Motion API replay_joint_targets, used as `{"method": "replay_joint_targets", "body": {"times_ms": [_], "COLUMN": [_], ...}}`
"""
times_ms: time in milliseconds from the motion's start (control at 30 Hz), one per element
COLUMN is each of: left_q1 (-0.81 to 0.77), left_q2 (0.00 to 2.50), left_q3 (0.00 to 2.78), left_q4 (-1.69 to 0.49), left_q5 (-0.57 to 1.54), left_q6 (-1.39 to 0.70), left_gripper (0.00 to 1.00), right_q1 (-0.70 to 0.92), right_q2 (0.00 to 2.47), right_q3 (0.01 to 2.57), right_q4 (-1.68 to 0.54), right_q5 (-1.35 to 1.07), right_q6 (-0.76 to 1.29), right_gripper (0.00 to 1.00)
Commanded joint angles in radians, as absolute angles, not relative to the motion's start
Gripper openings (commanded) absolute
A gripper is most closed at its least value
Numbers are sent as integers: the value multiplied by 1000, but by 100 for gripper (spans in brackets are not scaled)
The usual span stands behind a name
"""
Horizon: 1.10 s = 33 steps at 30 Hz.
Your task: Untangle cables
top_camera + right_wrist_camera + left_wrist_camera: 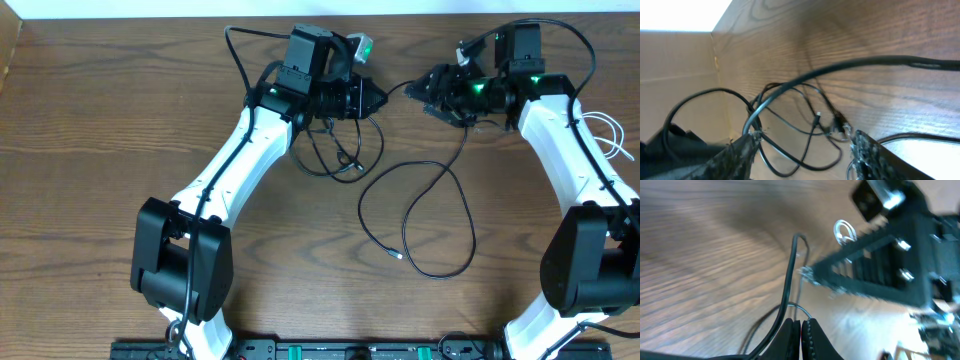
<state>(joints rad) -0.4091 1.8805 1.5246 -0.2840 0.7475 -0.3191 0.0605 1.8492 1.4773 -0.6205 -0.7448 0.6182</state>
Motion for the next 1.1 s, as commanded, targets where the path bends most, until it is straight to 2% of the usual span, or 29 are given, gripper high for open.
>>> {"method": "replay_joint_targets", "body": {"times_ms": [0,367,433,533,667,900,1067], "left_q1": [-408,-411,-411,-411,-411,-411,-411], "left_q2": [1881,1882,1882,1882,1881,1882,1882], "left_q3": [1529,1529,1529,1529,1529,1529,1529], "left_q4": [-281,-307,-310,-313,-343,-574,-677], "left_q5": [888,941,963,964,901,496,339], "left_q6": [-224,-217,-218,-217,-217,-218,-217], "left_gripper": [7,7,7,7,7,7,7], "right_q1": [65,117,124,131,130,57,-15], "right_q2": [1847,1847,1847,1847,1847,1847,1847], "right_q3": [1475,1475,1475,1475,1475,1475,1475], "right_q4": [-608,-567,-567,-567,-569,-623,-679], "right_q5": [-762,-717,-694,-642,-558,-548,-549], "right_q6": [715,748,748,727,638,478,415], "right_gripper": [57,52,43,1,1,1,1]}}
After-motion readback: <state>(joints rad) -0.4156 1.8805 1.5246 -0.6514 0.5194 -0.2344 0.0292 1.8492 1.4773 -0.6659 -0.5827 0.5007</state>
